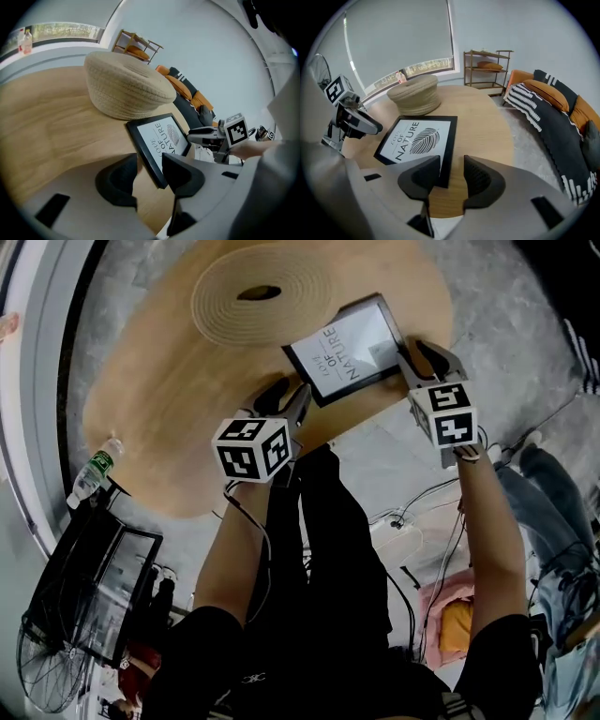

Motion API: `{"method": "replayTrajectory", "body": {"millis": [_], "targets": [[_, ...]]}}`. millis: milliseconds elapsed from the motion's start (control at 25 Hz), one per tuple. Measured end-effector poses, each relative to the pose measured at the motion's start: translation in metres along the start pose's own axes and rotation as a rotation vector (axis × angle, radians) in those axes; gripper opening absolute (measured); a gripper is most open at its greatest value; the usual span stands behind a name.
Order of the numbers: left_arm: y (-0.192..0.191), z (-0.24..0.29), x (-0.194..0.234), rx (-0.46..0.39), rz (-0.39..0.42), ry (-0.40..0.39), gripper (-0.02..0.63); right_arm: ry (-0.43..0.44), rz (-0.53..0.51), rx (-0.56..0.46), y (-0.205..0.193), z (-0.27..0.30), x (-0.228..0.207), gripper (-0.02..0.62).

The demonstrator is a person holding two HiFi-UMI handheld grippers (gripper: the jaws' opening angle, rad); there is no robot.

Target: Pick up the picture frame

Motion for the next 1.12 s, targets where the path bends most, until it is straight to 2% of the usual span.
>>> {"method": "replayTrajectory", "body": {"millis": [160, 280, 440, 680, 880, 1120], "targets": [[-0.006, 0.013, -0.002, 0.001, -0.026, -0.024, 0.179, 0.041, -0.026, 0.044, -0.002, 0.013, -0.003, 0.162], [-0.004, 0.016, -0.002, 0.002, -0.039, -0.03, 0.179, 0.099, -0.025, 0.076, -0.006, 0.022, 0.002, 0.097], [0.002, 0.018, 0.0, -0.002, -0.061, -0.045, 0.179, 0.202, 0.073, 0.103, -0.004, 0.025, -0.003, 0.095], [0.0, 0.026, 0.004, 0.011, -0.087, -0.054, 0.179, 0.291, 0.172, 0.09, -0.005, 0.026, -0.005, 0.092], [-0.002, 0.031, -0.006, 0.001, -0.137, -0.101, 0.186, 0.411, 0.273, 0.079, -0.008, 0.023, -0.012, 0.092], [0.002, 0.028, -0.013, -0.04, -0.185, -0.151, 0.136, 0.404, 0.286, 0.067, -0.003, 0.018, -0.012, 0.092]]}}
Point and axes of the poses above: the fingertips, and each gripper's own axes: z forward along the fingers, x to its left, y out of its top, the point moved 2 cm from there along -z, backward along the fingers, and after that the axes turned 6 degrees about x, right-handed, at the moved point
